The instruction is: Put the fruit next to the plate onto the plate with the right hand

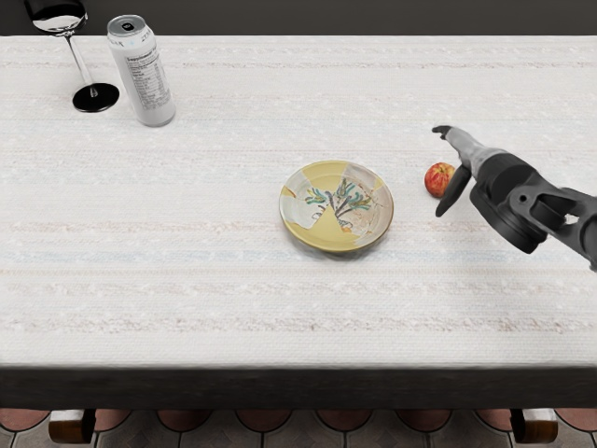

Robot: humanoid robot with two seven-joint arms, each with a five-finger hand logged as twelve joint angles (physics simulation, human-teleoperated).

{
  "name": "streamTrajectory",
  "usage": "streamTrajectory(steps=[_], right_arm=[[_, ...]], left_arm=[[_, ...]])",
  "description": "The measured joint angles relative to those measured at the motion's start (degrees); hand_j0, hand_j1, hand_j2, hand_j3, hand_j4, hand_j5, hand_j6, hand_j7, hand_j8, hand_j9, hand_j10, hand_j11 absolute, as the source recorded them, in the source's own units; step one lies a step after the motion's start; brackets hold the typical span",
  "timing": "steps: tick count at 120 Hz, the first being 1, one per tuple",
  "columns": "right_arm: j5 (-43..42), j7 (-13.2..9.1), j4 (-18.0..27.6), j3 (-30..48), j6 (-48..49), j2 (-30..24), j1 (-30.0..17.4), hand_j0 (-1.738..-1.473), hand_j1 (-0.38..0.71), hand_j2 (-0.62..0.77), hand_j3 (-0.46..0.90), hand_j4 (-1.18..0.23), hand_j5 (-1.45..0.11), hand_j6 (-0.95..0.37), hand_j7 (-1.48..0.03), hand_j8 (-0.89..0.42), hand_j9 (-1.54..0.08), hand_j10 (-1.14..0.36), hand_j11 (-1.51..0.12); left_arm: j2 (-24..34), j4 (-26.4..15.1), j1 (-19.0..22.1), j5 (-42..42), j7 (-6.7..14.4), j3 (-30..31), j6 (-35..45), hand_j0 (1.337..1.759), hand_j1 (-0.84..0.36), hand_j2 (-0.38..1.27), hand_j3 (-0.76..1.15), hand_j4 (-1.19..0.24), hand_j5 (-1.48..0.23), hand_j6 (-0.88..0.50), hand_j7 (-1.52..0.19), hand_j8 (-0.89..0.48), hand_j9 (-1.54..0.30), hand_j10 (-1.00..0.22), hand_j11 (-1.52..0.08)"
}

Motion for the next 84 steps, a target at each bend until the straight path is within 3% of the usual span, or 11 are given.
streamTrajectory(steps=[20,46,84], right_arm=[[0.2,0.6,-3.3,-0.7,0.1,1.9,0.2,-1.658,-0.09,-0.04,0.0,-0.22,-0.28,-0.22,-0.28,-0.22,-0.28,-0.22,-0.28],[0.4,1.5,-11.2,-0.7,5.7,5.7,2.4,-1.658,-0.03,-0.05,0.0,-0.27,-0.35,-0.27,-0.35,-0.27,-0.35,-0.27,-0.35],[2.3,3.4,-14.9,-0.4,13.3,6.3,3.5,-1.658,0.06,-0.07,0.0,-0.35,-0.45,-0.35,-0.45,-0.35,-0.45,-0.35,-0.45]], left_arm=[[0.0,0.0,0.0,0.0,0.0,0.0,0.0,1.658,0.07,0.05,0.0,-0.23,-0.3,-0.23,-0.3,-0.23,-0.3,-0.23,-0.3],[0.0,0.0,0.0,0.0,0.0,0.0,0.0,1.658,0.07,0.05,0.0,-0.23,-0.3,-0.23,-0.3,-0.23,-0.3,-0.23,-0.3],[0.0,0.0,0.0,0.0,0.0,0.0,0.0,1.658,0.07,0.05,0.0,-0.23,-0.3,-0.23,-0.3,-0.23,-0.3,-0.23,-0.3]])
